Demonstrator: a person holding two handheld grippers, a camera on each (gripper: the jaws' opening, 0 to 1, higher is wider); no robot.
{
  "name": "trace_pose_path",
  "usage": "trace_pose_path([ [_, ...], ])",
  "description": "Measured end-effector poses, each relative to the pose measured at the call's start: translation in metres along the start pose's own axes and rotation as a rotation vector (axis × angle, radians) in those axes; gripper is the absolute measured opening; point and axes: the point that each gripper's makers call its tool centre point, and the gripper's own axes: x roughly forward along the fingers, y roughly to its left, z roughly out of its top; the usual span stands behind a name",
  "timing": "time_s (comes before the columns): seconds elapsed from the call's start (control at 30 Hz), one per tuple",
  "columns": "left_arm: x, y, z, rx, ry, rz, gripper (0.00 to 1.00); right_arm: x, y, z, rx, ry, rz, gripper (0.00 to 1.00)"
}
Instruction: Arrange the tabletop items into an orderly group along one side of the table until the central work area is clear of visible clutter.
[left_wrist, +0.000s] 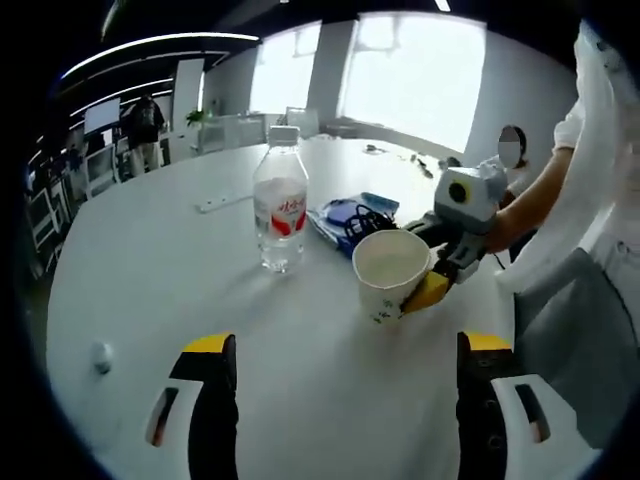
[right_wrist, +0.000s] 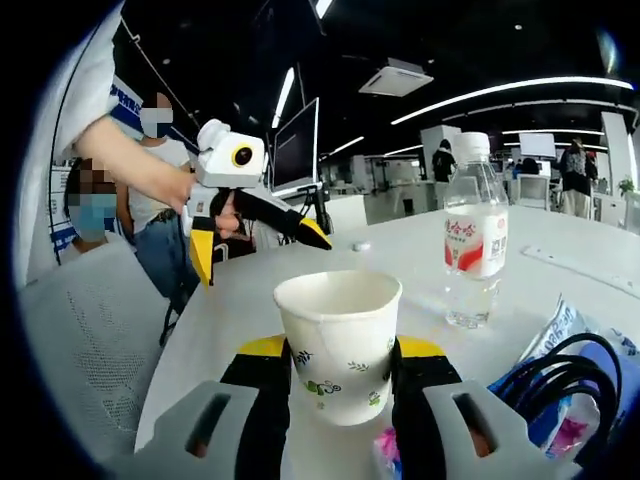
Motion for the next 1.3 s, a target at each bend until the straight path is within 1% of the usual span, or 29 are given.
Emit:
trace_pose_path([
  [0.07, -0.001, 0.000, 0.002, 0.007, -0.004, -0.001, 0.88, -0.001, 0.000, -0.004, 0.002, 0.010, 0.004, 0.36],
  [0.2, -0.004, 0.003, 0.009, 0.015, -0.022, 0.001, 0.89, -0.001, 0.000, -0.005, 0.005, 0.015, 0.004, 0.36],
  [0.27, -0.005, 0.004, 0.011, 0.015, -0.026, 0.004, 0.89, 0.000, 0.000, -0.010, -0.010, 0.037, 0.001, 0.36],
  [0.3, -0.005, 0.005, 0.011, 0.017, -0.028, 0.004, 0.89, 0.001, 0.000, -0.008, -0.002, 0.027, 0.002, 0.36],
  [0.43, -0.010, 0.004, 0.017, 0.029, -0.036, 0.002, 0.90, 0.002, 0.000, -0.008, -0.005, 0.030, 0.000, 0.37],
  [0.53, -0.012, 0.004, 0.018, 0.034, -0.039, 0.006, 0.90, 0.002, 0.000, -0.009, -0.009, 0.036, 0.000, 0.37],
  [0.7, -0.013, 0.005, 0.015, 0.030, -0.032, 0.010, 0.89, 0.003, 0.000, -0.011, -0.019, 0.056, -0.001, 0.37],
  [0.9, -0.013, 0.004, 0.014, 0.028, -0.031, 0.006, 0.89, 0.003, -0.001, -0.010, -0.009, 0.055, -0.010, 0.38],
  [1.0, -0.013, 0.004, 0.014, 0.028, -0.031, 0.008, 0.89, 0.001, -0.001, -0.004, 0.014, 0.027, -0.009, 0.43],
  [1.2, -0.012, 0.004, 0.016, 0.029, -0.032, 0.008, 0.89, -0.002, 0.000, 0.003, 0.003, 0.023, -0.011, 0.55],
  [1.3, -0.011, 0.002, 0.017, 0.030, -0.036, 0.004, 0.89, -0.005, 0.001, 0.005, -0.007, 0.023, -0.005, 0.56],
])
